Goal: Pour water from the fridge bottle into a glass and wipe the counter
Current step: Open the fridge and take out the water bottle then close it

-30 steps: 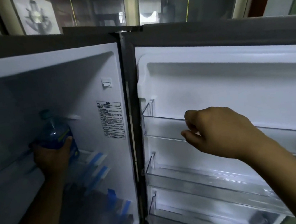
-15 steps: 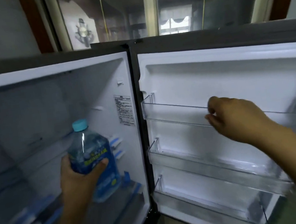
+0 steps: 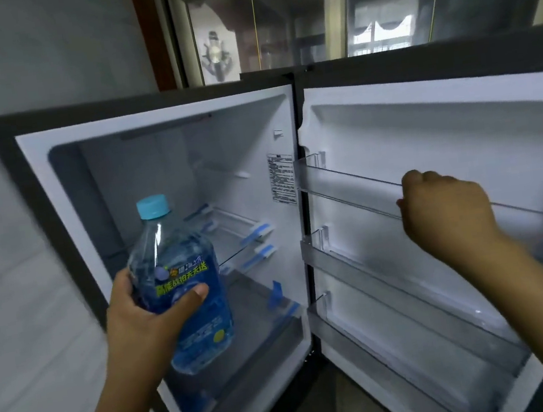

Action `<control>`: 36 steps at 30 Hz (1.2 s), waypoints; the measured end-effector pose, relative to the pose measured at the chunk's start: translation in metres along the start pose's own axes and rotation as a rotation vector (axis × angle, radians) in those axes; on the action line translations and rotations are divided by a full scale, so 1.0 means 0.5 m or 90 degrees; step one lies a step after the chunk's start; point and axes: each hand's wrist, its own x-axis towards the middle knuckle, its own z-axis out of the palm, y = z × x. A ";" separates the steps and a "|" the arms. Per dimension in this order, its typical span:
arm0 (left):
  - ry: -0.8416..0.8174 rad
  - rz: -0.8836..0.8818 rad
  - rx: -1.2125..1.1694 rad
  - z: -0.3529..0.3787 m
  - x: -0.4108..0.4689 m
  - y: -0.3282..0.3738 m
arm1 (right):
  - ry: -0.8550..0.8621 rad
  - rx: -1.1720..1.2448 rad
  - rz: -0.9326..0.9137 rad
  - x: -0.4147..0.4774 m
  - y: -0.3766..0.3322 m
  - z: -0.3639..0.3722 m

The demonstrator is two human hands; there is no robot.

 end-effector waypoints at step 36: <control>-0.075 0.031 -0.024 -0.465 0.069 0.019 | 0.472 0.113 -0.537 -0.113 -0.607 -0.207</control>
